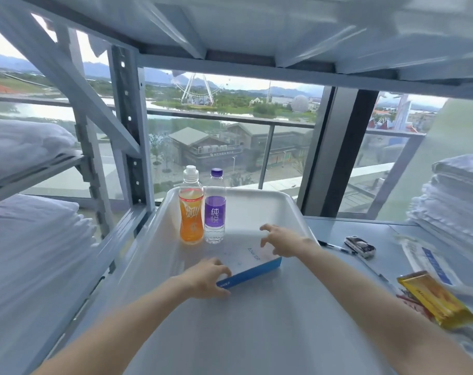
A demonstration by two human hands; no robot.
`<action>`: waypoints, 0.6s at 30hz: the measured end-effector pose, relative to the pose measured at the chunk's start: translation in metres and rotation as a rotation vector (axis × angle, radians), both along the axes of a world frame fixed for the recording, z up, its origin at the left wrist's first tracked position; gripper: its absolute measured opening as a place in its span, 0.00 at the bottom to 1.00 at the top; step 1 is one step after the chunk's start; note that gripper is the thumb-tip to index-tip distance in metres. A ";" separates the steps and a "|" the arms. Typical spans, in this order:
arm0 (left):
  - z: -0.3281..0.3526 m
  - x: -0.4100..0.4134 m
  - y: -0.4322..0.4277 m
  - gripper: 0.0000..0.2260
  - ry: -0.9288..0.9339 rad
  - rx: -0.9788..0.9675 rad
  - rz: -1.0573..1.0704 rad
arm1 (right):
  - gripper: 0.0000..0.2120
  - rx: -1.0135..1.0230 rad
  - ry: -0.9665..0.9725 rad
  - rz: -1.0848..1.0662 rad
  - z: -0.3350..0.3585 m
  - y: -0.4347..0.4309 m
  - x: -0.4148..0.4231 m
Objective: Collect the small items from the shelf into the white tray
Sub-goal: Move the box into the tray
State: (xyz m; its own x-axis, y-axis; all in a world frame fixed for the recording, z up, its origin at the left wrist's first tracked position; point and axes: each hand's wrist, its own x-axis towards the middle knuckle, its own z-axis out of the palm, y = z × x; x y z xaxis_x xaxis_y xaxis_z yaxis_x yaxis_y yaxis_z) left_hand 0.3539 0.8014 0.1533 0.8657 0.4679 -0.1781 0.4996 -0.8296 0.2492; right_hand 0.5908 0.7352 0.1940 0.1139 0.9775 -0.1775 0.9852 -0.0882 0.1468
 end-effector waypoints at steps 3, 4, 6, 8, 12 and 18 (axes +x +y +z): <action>-0.001 0.007 0.003 0.22 -0.018 0.026 0.020 | 0.20 0.099 0.046 -0.084 0.004 0.001 0.002; -0.001 0.009 0.005 0.22 -0.019 0.034 0.012 | 0.20 0.052 0.069 -0.090 0.004 0.000 0.001; -0.001 0.012 0.010 0.24 -0.016 0.079 -0.026 | 0.20 -0.086 0.063 -0.069 0.000 -0.005 -0.002; -0.001 0.012 0.015 0.27 -0.011 0.150 -0.053 | 0.22 -0.167 0.011 -0.058 -0.006 -0.009 -0.009; -0.002 0.013 0.029 0.31 -0.047 0.208 -0.063 | 0.20 -0.215 -0.005 -0.123 -0.015 -0.013 -0.018; 0.002 0.023 0.034 0.29 -0.052 0.082 -0.053 | 0.16 -0.206 -0.015 -0.266 -0.018 -0.012 -0.024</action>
